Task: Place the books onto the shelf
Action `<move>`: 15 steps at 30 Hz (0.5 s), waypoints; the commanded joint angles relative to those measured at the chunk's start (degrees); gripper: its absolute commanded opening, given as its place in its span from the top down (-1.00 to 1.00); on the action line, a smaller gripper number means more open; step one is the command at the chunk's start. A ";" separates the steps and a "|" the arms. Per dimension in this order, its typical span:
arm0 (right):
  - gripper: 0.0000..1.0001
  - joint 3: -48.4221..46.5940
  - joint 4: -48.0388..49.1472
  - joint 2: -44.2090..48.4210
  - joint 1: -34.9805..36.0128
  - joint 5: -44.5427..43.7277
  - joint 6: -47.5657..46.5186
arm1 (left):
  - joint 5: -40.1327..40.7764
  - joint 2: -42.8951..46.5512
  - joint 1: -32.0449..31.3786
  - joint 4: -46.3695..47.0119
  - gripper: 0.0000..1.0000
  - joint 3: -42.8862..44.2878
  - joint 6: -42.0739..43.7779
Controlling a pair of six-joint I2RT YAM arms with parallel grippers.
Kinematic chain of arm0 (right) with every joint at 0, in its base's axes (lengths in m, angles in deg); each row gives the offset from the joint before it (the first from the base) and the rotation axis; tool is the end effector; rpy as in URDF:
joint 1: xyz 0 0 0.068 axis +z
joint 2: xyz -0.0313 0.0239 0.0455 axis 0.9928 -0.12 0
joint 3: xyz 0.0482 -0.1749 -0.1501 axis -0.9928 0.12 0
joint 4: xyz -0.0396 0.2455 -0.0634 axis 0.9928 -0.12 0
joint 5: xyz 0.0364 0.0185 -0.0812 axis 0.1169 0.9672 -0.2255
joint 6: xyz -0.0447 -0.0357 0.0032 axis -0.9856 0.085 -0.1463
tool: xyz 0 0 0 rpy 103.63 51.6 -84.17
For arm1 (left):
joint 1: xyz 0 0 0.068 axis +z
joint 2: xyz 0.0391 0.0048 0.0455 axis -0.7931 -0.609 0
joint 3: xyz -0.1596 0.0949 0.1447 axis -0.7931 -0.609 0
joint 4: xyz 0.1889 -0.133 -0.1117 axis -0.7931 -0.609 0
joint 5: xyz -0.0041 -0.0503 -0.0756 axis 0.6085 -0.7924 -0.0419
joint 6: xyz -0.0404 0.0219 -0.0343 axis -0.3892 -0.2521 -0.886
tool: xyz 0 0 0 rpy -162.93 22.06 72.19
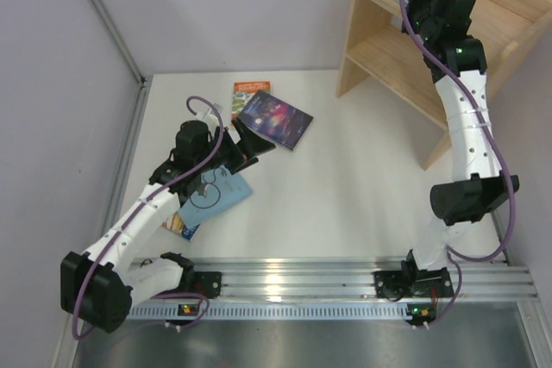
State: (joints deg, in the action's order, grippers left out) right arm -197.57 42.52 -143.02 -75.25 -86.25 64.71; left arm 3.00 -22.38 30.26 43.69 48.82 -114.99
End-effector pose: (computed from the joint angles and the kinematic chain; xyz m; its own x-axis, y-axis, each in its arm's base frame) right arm 0.3648 0.0468 0.4804 -0.1022 -0.0292 -0.9943 -0.0538 0.9983 -0.0238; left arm 0.2394 -0.1159 0.2691 -0.7758 -0.4951 -0.3912 0.1043 0.5108 -0.8533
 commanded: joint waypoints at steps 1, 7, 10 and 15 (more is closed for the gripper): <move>1.00 -2.15 2.87 -0.13 0.58 0.14 -0.19 | 0.36 0.85 0.07 1.38 -0.96 1.94 0.79; 1.00 -2.15 3.67 -1.36 0.67 -2.49 -1.33 | 0.45 0.93 0.07 1.20 -0.96 1.67 0.97; 1.00 -2.07 3.93 -2.15 0.67 -3.02 -1.60 | 0.63 1.11 -0.02 1.11 -0.96 1.67 1.06; 1.00 -1.98 4.37 -3.12 0.67 -3.81 -1.95 | 0.72 1.02 -0.02 1.11 -0.96 1.76 1.14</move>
State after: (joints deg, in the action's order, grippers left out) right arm -197.57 44.49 -144.74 -75.14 -88.17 63.79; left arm 3.15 -22.38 30.26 43.69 48.82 -114.81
